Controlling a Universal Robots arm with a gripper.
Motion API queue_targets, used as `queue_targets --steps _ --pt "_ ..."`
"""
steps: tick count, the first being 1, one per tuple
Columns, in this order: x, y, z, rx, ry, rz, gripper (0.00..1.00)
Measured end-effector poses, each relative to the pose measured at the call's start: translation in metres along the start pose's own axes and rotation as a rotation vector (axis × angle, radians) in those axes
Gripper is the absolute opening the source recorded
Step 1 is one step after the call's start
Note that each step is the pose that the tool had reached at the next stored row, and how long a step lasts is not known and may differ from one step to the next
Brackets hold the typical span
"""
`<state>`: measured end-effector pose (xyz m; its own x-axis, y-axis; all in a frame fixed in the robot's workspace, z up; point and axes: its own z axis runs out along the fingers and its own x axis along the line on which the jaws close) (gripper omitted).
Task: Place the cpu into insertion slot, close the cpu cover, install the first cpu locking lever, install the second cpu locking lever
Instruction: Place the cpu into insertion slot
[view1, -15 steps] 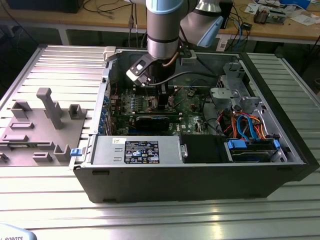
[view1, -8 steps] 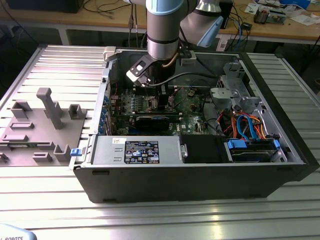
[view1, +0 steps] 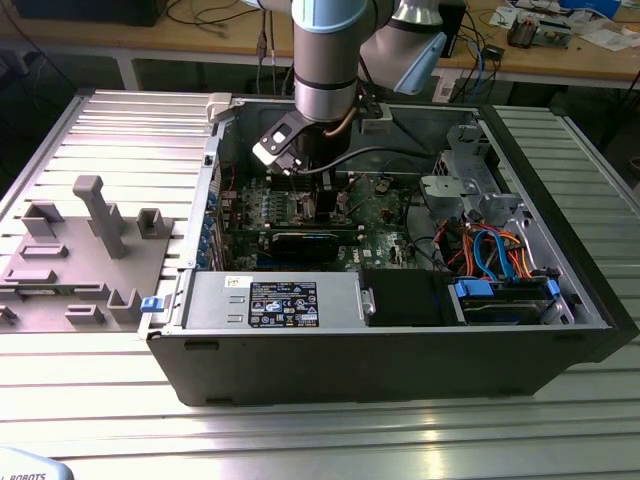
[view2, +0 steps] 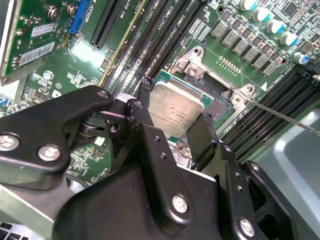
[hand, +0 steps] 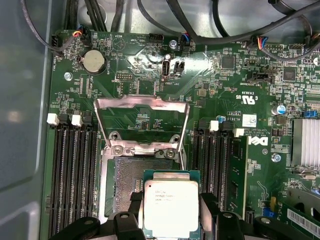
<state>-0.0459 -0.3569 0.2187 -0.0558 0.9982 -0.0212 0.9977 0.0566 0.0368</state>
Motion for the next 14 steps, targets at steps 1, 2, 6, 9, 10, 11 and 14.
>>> queue_targets --steps 1,2,6,9,10,11,14 --pt "0.0 0.0 0.0001 0.0 0.0 0.0 0.54" --pt "0.0 0.0 0.0001 0.0 0.0 0.0 0.54" --pt "0.0 0.0 0.0004 -0.0001 0.0 0.0 0.54" --pt "0.0 0.0 0.0009 0.0 0.0 0.0 0.54" --pt "0.0 0.0 0.0011 0.0 0.0 0.0 0.54" --pt "0.0 0.0 0.0015 -0.0001 0.0001 0.0 0.54" --pt "0.0014 -0.0001 0.002 0.0 -0.0019 0.0 0.54"
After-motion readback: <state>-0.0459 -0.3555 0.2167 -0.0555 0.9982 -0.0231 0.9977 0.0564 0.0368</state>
